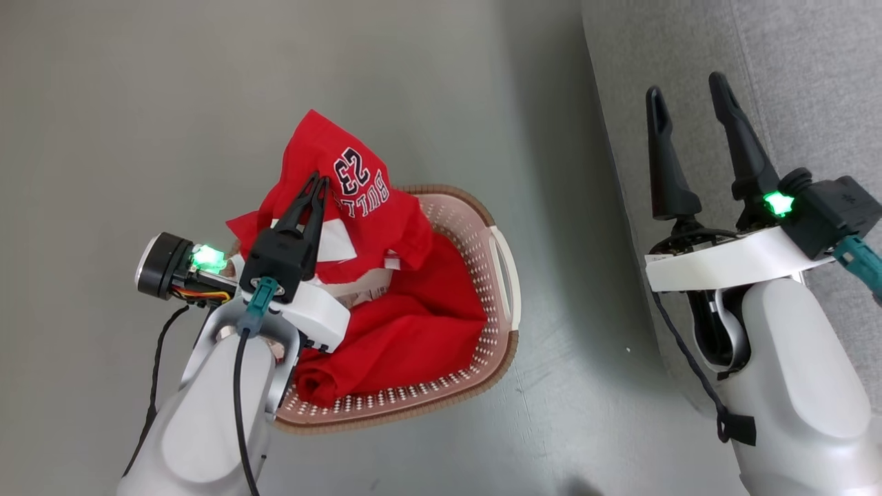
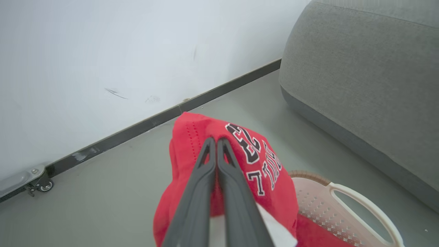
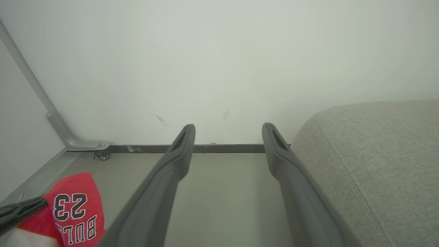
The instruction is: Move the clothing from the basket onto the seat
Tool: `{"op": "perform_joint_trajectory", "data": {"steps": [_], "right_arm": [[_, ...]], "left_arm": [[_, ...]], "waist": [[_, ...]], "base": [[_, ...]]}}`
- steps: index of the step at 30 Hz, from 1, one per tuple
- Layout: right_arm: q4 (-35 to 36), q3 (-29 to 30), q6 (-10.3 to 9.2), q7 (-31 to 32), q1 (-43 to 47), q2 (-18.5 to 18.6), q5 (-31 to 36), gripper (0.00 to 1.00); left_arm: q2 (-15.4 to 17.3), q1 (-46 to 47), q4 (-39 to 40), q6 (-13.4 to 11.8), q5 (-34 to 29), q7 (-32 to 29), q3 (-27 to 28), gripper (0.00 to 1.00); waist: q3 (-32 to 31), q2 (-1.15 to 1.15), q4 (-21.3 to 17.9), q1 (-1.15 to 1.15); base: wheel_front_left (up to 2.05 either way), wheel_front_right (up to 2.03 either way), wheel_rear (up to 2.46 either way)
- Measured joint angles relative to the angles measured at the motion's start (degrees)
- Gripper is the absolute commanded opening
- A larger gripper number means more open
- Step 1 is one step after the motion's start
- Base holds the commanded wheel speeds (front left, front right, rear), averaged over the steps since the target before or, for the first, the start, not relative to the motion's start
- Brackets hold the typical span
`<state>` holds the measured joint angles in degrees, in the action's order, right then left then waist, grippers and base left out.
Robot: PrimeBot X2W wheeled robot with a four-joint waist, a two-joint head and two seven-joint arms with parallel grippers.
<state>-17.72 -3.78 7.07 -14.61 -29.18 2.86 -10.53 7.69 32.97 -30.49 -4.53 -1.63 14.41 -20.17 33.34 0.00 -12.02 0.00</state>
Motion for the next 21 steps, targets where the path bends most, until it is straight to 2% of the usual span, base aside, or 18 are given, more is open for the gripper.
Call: {"op": "perform_joint_trajectory", "data": {"steps": [15, 21], "right_arm": [[-5.1, -2.4, 0.00, 0.1, 1.9, 1.8, 0.4, 1.00], [-6.4, -5.7, 0.01, 1.0, 3.3, 3.3, 0.5, 1.00]], "left_arm": [[1.2, -3.7, 12.8, 0.0, 0.2, 0.1, -0.8, 0.00], [1.5, -4.7, 15.5, 0.6, 1.1, 0.1, -1.0, 0.00]], "waist": [[-7.4, 0.00, 1.9, 0.00], [-10.3, 0.00, 2.5, 0.00]], "base": [[0.00, 0.00, 0.00], [0.00, 0.00, 0.00]]}}
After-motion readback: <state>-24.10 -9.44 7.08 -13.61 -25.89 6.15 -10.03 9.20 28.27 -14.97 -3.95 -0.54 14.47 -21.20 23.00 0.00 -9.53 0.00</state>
